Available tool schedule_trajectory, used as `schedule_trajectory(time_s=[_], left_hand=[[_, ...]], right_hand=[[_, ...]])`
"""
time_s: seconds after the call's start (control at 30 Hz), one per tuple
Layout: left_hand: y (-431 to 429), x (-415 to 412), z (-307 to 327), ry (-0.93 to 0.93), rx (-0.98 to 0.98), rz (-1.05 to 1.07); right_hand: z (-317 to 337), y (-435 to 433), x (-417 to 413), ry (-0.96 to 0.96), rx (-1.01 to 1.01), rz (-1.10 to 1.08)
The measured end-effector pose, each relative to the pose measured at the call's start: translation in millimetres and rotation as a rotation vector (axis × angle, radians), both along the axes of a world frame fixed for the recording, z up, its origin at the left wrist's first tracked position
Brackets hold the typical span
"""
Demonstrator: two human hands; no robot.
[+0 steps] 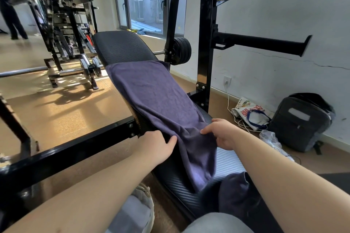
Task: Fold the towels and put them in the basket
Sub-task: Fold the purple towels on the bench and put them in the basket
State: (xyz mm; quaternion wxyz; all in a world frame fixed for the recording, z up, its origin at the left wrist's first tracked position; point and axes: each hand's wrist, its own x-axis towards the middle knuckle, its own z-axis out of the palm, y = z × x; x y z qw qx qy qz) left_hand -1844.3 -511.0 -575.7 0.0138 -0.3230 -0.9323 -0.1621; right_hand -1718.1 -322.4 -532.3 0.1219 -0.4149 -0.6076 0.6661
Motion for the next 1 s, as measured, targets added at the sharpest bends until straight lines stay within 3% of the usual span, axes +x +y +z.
schedule_trajectory(time_s=[0.1, 0.2, 0.47, 0.7, 0.9, 1.0], left_hand=[[9.5, 9.5, 2.6, -0.172, 0.089, 0.055], [13.9, 15.0, 4.2, -0.214, 0.122, 0.029], [16.5, 11.7, 8.6, -0.427, 0.535, 0.091], [-1.9, -2.2, 6.2, -0.395, 0.594, 0.048], [-22.2, -6.2, 4.0, -0.286, 0.578, -0.001], [-31.0, -5.1, 3.8, -0.234, 0.581, -0.033]], right_hand=[[-3.1, -3.6, -2.4, -0.072, -0.003, -0.034], [-4.3, -6.5, -2.8, -0.059, -0.041, -0.010], [-5.8, 10.7, -3.5, 0.148, 0.045, -0.065], [-18.9, 20.6, 5.8, 0.026, 0.395, -0.102], [-14.4, 26.1, 21.4, -0.060, 0.411, 0.010], [-6.5, 31.6, 27.1, -0.098, 0.528, 0.056]])
